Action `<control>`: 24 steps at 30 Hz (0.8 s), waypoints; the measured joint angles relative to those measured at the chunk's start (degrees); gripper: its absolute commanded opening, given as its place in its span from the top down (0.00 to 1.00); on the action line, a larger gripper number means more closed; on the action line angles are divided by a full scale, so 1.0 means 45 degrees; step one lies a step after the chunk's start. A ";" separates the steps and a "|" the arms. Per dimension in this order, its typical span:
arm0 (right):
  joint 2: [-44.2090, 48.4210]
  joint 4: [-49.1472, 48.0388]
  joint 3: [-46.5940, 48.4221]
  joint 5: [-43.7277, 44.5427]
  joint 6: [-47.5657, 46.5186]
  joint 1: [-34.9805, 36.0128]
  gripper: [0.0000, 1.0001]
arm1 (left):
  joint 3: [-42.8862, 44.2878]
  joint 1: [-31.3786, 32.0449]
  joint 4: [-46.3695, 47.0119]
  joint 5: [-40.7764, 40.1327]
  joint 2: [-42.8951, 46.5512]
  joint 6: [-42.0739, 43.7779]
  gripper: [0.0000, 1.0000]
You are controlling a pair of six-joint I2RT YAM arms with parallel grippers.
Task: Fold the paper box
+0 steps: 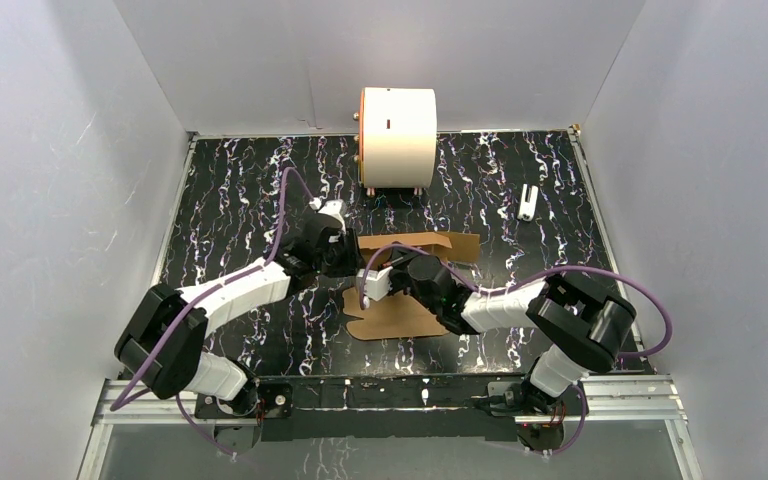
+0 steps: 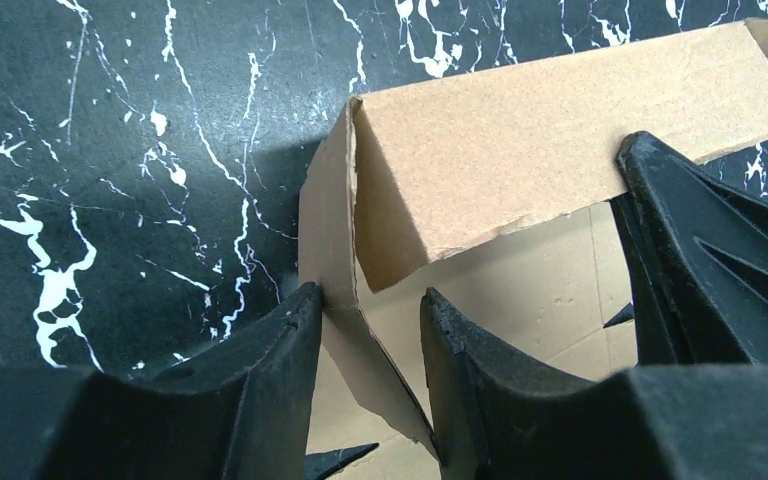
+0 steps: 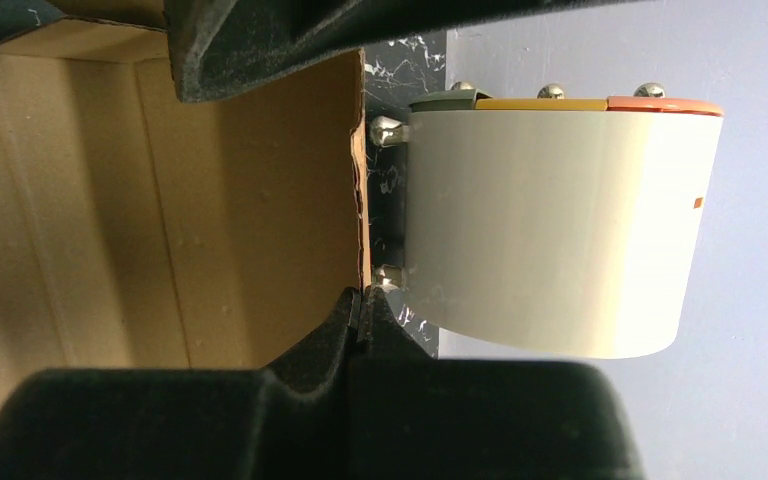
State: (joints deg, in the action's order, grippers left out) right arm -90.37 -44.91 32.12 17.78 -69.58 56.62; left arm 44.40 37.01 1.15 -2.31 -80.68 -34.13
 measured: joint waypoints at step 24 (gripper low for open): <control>-0.0413 -0.2220 -0.0996 0.0398 -0.0393 0.0612 1.00 | -0.4376 0.1326 0.4813 -0.0471 0.2045 0.0597 0.54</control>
State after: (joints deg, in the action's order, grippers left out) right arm -92.23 -54.89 27.64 19.57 -71.35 59.37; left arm 24.71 42.98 22.81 -4.43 -71.48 -31.44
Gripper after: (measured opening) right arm 0.013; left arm 0.462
